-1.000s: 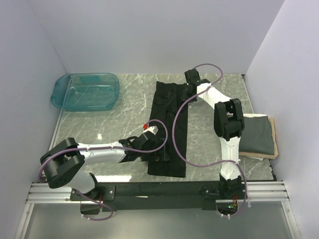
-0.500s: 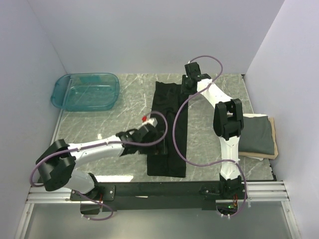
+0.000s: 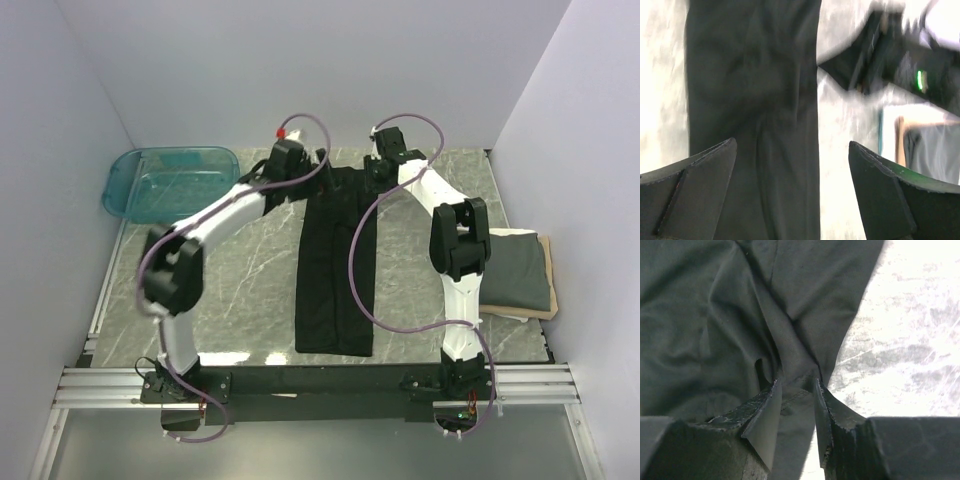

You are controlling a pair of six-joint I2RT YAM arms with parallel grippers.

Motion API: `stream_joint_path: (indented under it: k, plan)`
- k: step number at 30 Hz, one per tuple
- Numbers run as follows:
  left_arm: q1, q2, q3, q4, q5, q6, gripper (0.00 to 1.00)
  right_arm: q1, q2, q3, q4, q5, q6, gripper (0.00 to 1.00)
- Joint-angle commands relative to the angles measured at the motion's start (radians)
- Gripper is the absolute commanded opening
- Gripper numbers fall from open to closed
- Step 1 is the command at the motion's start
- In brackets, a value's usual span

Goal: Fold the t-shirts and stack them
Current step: Fold the tshirt

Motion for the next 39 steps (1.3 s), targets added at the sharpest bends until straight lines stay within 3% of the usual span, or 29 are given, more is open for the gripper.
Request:
stream_joint_path:
  k: [1,6,9,15,24,28,30,31,32,33,39]
  plan:
    - [0.030,0.171,0.207,-0.005,0.121,0.085,0.99,-0.010,0.009,0.006,0.018,-0.056,-0.118,0.40]
    - [0.059,0.446,0.492,-0.054,0.164,0.087,0.99,-0.019,0.094,0.136,-0.065,-0.108,-0.187,0.39]
    - [0.073,0.544,0.561,-0.039,0.169,0.078,0.99,-0.020,0.122,0.167,-0.090,-0.115,-0.221,0.39]
    - [0.084,0.644,0.617,-0.017,0.160,0.067,0.99,-0.019,0.148,0.184,-0.097,-0.105,-0.270,0.40]
    - [0.116,0.636,0.523,0.004,0.138,0.058,0.99,-0.017,0.212,0.265,-0.209,-0.291,-0.380,0.40]
    - [0.117,0.635,0.500,0.006,0.144,0.061,0.99,-0.017,0.220,0.271,-0.226,-0.301,-0.387,0.39]
    - [0.117,0.633,0.492,0.006,0.144,0.064,0.99,-0.019,0.227,0.283,-0.228,-0.281,-0.376,0.29]
    - [0.117,0.632,0.488,0.006,0.144,0.065,0.99,-0.019,0.237,0.299,-0.231,-0.267,-0.371,0.21]
    - [0.117,0.632,0.486,0.004,0.146,0.067,0.99,-0.017,0.238,0.303,-0.223,-0.246,-0.361,0.07]
    - [0.117,0.632,0.483,0.006,0.146,0.065,0.99,-0.017,0.237,0.303,-0.213,-0.229,-0.341,0.01]
    - [0.120,0.632,0.482,-0.012,0.124,0.075,0.99,-0.026,0.158,0.277,-0.101,-0.162,-0.270,0.00]
